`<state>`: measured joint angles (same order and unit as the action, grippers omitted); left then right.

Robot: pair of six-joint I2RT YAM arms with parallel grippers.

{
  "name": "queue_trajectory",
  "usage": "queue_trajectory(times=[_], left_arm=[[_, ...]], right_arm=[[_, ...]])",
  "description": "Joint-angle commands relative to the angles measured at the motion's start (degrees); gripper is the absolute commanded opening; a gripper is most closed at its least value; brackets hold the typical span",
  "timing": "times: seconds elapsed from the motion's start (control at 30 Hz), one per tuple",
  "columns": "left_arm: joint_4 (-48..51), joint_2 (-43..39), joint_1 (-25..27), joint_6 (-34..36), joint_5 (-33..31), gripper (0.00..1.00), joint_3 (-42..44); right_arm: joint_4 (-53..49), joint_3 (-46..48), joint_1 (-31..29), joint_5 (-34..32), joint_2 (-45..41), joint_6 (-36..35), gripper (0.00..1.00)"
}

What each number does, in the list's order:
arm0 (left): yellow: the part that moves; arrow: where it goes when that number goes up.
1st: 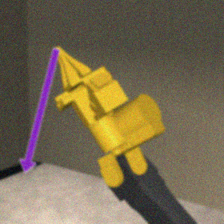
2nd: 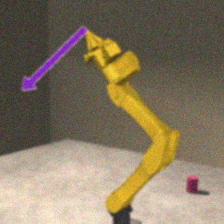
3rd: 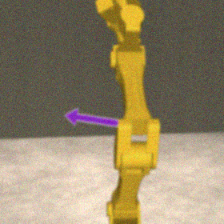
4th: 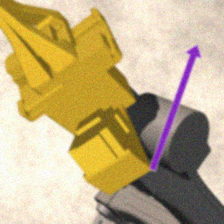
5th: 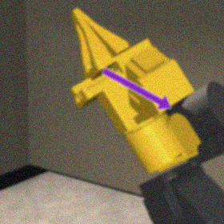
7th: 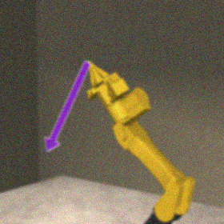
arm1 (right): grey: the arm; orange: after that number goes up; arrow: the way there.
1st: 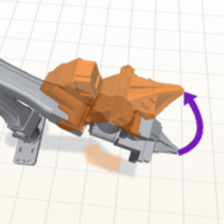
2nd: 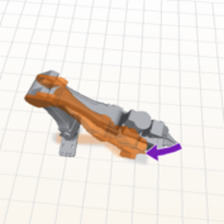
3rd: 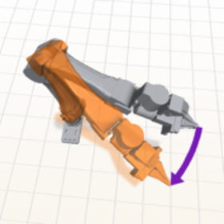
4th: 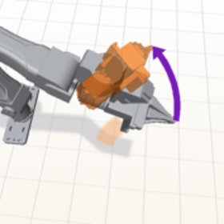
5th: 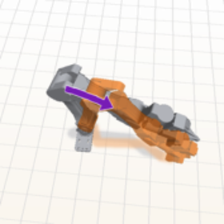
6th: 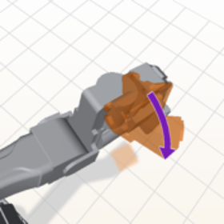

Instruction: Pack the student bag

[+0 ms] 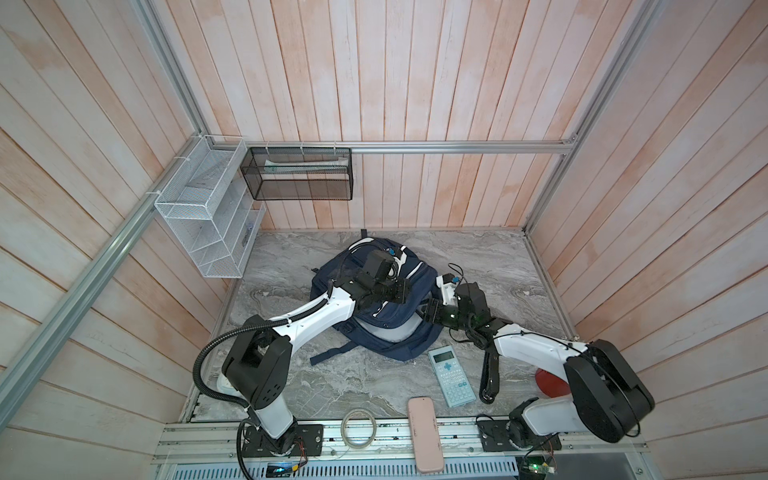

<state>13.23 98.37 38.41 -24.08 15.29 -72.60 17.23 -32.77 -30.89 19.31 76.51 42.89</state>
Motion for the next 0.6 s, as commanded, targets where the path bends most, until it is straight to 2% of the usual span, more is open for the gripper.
queue_trajectory(times=[0.0, 0.1, 0.13, 0.2, 0.3, 0.4, 0.5, 0.57], left_arm=[[-4.39, 2.42, -0.32, -2.28, 0.68, 0.01, 0.97], [-7.73, 1.87, -0.65, -3.34, 1.91, 0.02, 2.56], [-9.69, 1.20, -1.09, -4.20, 3.21, 0.07, 3.62], [-11.60, -0.38, -1.76, -5.42, 5.09, 0.27, 4.86], [-11.45, -4.53, -2.17, -5.88, 3.99, 0.47, 6.76], [-10.98, -11.77, -3.47, -6.77, 1.85, 0.59, 12.00], [-12.68, -20.98, -7.43, -9.28, 0.45, 0.63, 21.07], [-14.96, -26.31, -11.86, -11.68, 1.00, 0.64, 27.94]], right_arm=[[-9.06, 5.76, -0.61, -6.48, -8.04, -0.64, 0.54], [-11.67, 10.06, -4.15, -9.52, -15.98, 1.41, 0.57], [-11.71, 10.84, -6.02, -10.72, -17.65, 2.12, 0.61], [-9.88, 11.75, -9.20, -11.28, -18.55, 3.34, 0.68], [-5.20, 11.57, -12.17, -9.74, -15.23, 4.13, 0.74], [-1.67, 9.93, -14.23, -10.92, -10.69, 3.14, 0.75], [-0.12, 7.54, -14.24, -13.49, -5.63, 1.66, 0.74], [-0.79, 5.22, -13.81, -15.21, -2.29, 0.91, 0.69]])
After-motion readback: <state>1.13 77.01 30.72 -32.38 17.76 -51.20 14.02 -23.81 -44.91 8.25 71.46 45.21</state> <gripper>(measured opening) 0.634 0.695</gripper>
